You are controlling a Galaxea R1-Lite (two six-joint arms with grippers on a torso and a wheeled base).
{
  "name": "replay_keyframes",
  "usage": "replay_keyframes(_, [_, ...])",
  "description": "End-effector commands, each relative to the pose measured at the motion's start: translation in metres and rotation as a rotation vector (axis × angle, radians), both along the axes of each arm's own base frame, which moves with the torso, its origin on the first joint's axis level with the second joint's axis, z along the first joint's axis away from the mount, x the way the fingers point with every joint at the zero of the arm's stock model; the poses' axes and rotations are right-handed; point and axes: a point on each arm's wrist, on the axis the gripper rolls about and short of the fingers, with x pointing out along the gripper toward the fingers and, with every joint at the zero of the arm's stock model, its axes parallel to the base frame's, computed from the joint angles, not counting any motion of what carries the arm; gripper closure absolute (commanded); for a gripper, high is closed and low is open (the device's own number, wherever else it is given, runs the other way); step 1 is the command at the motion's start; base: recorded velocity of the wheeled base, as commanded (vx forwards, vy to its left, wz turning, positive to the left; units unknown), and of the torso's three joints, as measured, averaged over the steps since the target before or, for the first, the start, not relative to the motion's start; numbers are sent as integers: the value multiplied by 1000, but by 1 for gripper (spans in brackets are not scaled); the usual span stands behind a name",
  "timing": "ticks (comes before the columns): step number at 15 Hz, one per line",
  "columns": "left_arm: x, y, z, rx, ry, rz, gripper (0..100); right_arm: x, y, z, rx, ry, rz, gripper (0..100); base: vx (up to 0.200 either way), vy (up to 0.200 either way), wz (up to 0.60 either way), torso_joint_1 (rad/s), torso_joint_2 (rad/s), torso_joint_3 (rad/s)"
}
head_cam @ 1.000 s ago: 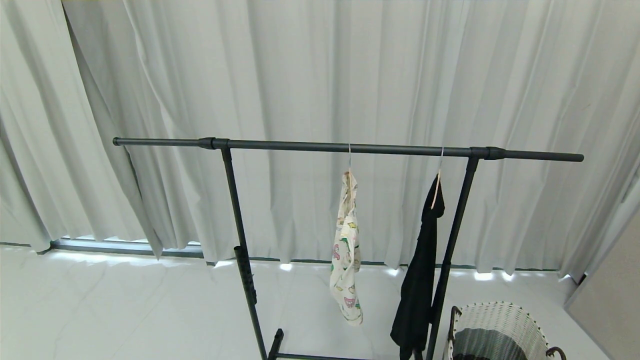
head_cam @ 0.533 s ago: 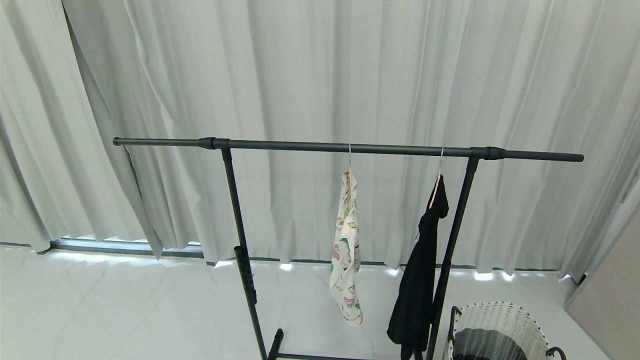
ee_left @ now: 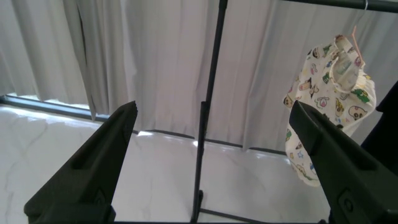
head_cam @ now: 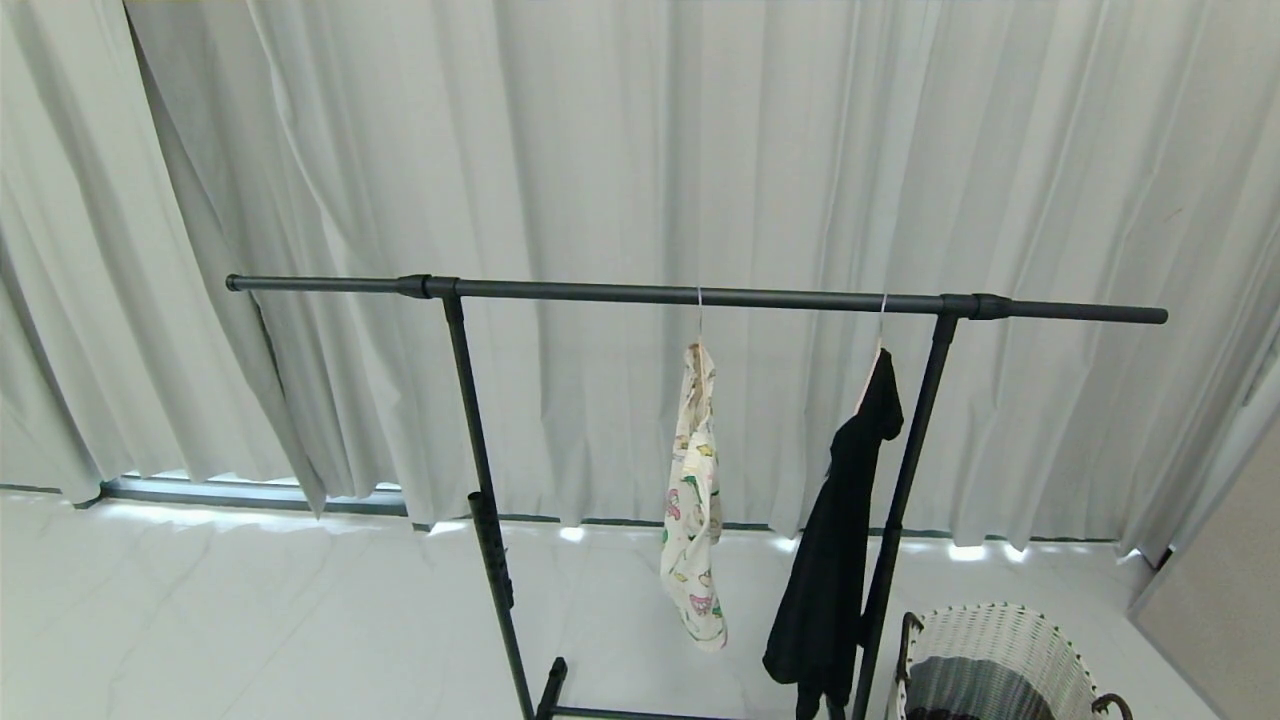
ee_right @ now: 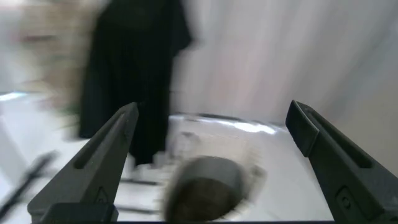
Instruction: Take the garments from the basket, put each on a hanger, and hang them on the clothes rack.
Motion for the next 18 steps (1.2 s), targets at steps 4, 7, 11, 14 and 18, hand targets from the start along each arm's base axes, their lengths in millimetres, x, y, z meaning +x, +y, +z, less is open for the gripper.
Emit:
replay_keyframes(4, [0,0,0,0,-3,1,0,1,-7,4,10,-41,-305,0,0,0,0,0,0,0])
replay_keyframes(7, [0,0,0,0,-3,1,0,0,-11,2,82,-25,-488,0,0,0,0,0,0,0])
replay_keyframes(11, [0,0,0,0,-3,1,0,2,-13,0,94,33,-278,0,0,0,0,0,0,0])
replay_keyframes(14, [0,0,0,0,-3,1,0,2,-14,0,93,29,-220,0,0,0,0,0,0,0])
replay_keyframes(18, [0,0,0,0,-3,1,0,-3,-12,-1,114,-25,-307,0,0,0,0,0,0,0])
